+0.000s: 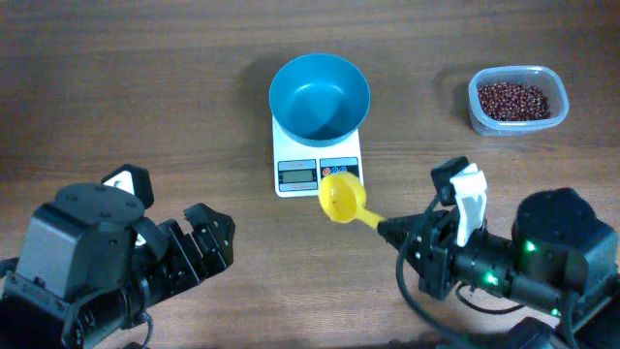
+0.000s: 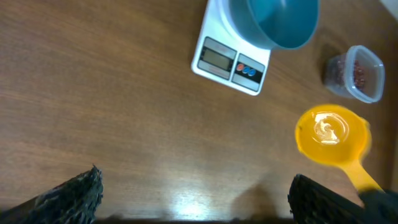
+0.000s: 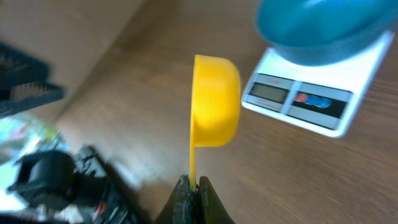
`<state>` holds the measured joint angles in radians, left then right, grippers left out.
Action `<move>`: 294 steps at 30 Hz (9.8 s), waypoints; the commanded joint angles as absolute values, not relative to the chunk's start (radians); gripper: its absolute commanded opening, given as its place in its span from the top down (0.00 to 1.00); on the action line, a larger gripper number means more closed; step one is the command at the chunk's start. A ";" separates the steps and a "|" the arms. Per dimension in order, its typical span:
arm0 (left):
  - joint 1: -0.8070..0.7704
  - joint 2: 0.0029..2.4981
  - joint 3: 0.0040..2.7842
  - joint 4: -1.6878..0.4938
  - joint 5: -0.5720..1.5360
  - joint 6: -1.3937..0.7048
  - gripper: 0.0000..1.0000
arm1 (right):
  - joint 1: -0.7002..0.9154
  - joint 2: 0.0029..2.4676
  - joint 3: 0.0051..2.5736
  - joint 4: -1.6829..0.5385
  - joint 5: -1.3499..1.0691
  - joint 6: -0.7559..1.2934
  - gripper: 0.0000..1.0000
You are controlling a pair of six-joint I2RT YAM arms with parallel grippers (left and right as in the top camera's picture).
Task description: Scoop item into bowl and weigh 50g on scale
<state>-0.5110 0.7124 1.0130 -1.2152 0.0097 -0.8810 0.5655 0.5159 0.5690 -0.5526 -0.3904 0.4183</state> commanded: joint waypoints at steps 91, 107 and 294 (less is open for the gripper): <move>-0.801 1.835 1.002 -0.216 -0.289 -0.523 1.00 | -0.224 0.873 1.003 -0.892 -0.586 0.159 0.96; -0.801 1.869 1.002 -0.172 -0.310 -0.524 1.00 | -0.224 0.873 1.003 -0.893 -0.586 0.159 0.96; -0.091 1.178 1.248 -1.329 0.526 0.810 0.01 | -0.227 1.714 1.340 -0.819 0.025 -0.225 0.96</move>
